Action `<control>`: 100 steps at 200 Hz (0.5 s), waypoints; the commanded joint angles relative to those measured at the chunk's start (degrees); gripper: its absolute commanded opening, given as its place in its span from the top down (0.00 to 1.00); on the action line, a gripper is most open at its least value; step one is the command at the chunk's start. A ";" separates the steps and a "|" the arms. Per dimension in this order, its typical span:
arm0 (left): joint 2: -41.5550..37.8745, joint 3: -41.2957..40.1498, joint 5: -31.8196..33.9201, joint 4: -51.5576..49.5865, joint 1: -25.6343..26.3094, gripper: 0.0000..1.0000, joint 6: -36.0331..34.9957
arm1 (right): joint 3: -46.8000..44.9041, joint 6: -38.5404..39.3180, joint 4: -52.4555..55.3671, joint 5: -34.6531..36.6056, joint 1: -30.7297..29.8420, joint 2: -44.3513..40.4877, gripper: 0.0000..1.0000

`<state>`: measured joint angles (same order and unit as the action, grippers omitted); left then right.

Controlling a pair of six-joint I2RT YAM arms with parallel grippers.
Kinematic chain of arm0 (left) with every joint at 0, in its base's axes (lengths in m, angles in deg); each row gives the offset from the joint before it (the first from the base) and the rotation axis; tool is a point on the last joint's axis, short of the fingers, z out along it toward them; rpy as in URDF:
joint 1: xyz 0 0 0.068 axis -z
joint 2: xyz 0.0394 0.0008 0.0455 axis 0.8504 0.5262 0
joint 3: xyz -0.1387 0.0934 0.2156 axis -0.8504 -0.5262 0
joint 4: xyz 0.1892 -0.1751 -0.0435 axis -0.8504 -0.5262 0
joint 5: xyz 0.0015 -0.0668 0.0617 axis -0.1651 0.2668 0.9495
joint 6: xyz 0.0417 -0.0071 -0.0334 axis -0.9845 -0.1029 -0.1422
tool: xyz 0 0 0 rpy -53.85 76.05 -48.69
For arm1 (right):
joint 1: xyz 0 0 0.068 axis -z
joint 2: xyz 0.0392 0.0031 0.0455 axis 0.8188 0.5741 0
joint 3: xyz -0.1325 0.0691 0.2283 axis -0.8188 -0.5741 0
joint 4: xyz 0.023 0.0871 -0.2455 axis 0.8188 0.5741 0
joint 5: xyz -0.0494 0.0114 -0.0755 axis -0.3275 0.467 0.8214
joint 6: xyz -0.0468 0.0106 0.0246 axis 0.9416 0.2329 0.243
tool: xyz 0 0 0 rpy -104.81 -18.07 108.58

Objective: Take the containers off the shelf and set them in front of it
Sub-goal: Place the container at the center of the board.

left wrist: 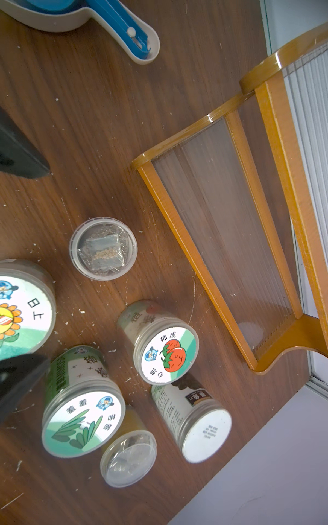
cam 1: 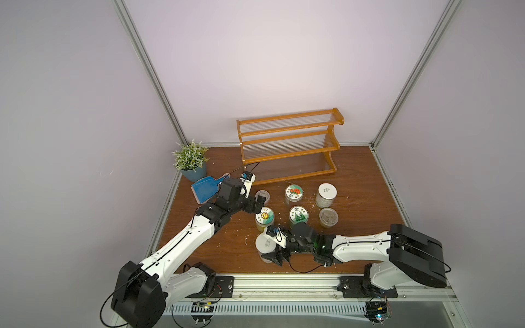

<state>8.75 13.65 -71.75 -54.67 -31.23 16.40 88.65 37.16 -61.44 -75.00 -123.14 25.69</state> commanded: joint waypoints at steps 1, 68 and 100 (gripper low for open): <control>0.30 -0.47 0.62 -0.61 -0.83 0.00 0.23 | 0.82 1.86 -0.57 0.93 -0.19 1.03 0.08; -1.72 -3.90 7.63 5.96 -2.44 0.00 3.90 | 3.45 3.81 12.88 1.74 1.25 -11.91 0.01; -4.72 -8.37 11.37 11.44 -8.21 0.00 6.61 | 4.80 0.01 24.01 1.37 7.60 -23.39 0.01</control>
<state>6.68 7.68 -65.85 -48.52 -35.97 20.31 90.34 39.44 -46.78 -74.08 -120.56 10.46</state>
